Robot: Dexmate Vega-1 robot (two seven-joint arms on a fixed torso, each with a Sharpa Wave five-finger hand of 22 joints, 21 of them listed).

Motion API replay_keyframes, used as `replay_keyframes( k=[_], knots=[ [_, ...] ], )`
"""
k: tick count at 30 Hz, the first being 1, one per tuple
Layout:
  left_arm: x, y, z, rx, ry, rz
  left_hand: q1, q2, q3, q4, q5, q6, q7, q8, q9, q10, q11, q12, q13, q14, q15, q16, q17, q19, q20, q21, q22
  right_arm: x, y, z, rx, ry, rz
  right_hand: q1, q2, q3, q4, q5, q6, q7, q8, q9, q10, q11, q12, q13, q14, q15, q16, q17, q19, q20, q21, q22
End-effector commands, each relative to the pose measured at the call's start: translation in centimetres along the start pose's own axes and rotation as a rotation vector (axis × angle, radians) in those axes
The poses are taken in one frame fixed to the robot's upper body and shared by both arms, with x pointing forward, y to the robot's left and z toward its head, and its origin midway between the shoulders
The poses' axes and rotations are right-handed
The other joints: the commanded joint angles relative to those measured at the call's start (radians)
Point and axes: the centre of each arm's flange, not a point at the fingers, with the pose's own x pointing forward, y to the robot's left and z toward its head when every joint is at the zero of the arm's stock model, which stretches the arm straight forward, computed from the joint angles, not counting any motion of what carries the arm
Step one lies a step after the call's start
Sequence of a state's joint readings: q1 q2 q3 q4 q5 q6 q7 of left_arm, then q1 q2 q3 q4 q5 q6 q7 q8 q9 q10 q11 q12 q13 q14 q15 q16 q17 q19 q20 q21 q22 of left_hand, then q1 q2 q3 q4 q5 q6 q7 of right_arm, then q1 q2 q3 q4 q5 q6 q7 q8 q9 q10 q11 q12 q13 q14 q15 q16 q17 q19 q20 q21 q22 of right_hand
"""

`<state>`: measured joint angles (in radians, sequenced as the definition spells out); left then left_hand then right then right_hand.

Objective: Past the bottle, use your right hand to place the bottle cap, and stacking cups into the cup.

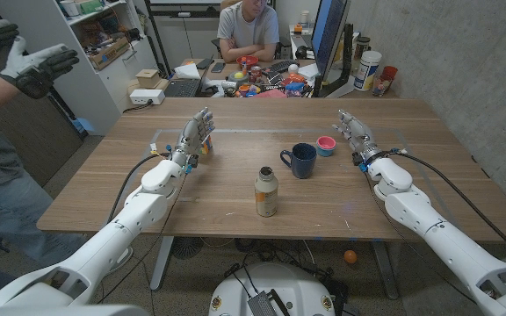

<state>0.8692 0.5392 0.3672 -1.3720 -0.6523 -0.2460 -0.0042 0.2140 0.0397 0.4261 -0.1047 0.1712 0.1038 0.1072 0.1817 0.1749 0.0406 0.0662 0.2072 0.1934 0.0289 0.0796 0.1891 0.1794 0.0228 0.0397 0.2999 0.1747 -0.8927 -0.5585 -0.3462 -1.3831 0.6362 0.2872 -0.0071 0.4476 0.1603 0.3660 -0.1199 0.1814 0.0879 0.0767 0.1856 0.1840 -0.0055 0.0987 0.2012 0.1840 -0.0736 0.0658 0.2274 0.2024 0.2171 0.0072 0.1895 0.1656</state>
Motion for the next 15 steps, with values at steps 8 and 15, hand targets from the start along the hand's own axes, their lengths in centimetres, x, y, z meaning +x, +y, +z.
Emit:
replay_keyframes(
  k=[8,15],
  knots=[
    [0.3,-0.6,0.5,0.001,-0.011,-0.018,0.005,0.005,0.006,-0.003,0.006,0.0,0.002,0.004,0.003,0.001,0.005,0.004,0.005,0.0,0.008,0.002,0.004,0.0,0.006,-0.008,0.003,-2.4,-1.6,1.1,-0.072,-0.021,-0.033,0.028,-0.005,0.01,-0.016,0.008,0.019,-0.003,0.012,0.002,0.007,0.005,0.003,0.004,0.004,0.002,-0.003,0.001,0.004,0.002,0.004,0.004],
    [0.5,-0.8,1.3,0.021,-0.029,-0.027,0.005,0.006,0.006,-0.003,0.006,-0.003,0.003,0.003,0.003,-0.005,0.009,0.002,0.005,-0.004,0.01,0.0,0.004,-0.002,0.006,-0.012,0.003,-3.6,-2.6,1.5,-0.099,-0.026,-0.057,0.046,-0.008,0.017,-0.028,0.009,0.045,-0.017,0.02,0.002,0.015,0.004,0.004,0.004,0.008,0.0,-0.005,-0.002,0.003,0.003,0.003,0.004]
  ],
)
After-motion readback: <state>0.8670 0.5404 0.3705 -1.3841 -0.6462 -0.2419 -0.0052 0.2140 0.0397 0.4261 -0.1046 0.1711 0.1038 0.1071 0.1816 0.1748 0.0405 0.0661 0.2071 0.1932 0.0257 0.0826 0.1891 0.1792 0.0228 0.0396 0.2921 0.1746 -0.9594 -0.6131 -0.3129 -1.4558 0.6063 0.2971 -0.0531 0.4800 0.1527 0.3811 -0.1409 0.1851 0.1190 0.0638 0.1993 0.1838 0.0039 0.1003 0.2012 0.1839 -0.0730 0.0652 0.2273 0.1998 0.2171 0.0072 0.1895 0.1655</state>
